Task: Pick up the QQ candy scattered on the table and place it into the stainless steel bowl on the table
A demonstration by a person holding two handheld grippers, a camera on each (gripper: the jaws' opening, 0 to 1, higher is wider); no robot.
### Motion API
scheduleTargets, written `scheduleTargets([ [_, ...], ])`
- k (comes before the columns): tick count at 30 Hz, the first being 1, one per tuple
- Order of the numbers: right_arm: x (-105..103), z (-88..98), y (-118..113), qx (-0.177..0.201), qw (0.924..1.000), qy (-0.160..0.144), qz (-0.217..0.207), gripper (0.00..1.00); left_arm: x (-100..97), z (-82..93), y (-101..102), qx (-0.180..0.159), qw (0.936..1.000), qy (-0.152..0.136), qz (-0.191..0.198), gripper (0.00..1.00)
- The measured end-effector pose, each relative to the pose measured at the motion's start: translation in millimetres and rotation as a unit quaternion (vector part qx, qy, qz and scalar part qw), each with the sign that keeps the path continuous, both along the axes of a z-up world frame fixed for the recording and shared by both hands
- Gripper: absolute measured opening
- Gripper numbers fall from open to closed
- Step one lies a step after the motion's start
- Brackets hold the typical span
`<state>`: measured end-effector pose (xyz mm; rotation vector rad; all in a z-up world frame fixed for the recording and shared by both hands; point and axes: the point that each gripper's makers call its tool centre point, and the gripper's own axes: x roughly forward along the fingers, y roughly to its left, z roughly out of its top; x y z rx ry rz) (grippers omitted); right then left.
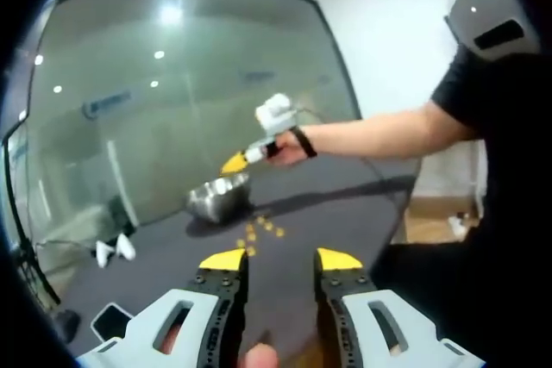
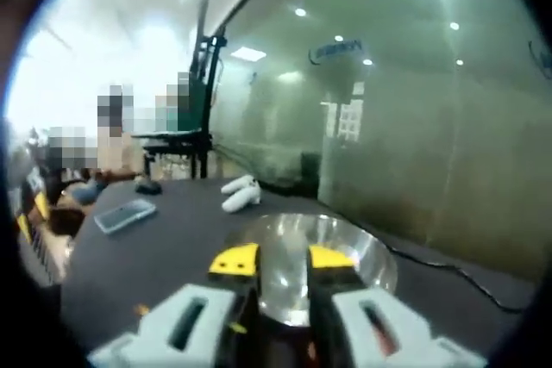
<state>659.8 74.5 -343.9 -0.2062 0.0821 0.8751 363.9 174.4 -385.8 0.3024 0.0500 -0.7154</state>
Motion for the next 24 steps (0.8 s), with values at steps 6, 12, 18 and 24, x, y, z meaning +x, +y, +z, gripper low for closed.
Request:
scheduleTargets([
  [6, -22.4, 15.9, -6.4, 0.011, 0.9996, -0.016, 0.019, 0.21, 0.6, -1.2, 0.8, -0.002, 1.0, 0.001, 0.0, 0.32],
  [12, -48.3, 17.3, -19.0, 0.01, 0.9992, -0.024, 0.031, 0.22, 2.7, -3.4, 2.4, -0.005, 1.0, 0.003, 0.001, 0.32],
  [18, -73.4, 12.7, -37.3, -0.004, 0.9986, -0.038, 0.037, 0.23, 5.5, -6.2, -0.3, -0.008, 0.9999, 0.006, -0.002, 0.32],
  [24, -91.0, -8.2, -54.1, -0.02, 0.9979, -0.051, 0.035, 0.23, 7.7, -6.4, -5.6, -0.01, 0.9999, 0.006, -0.007, 0.32],
])
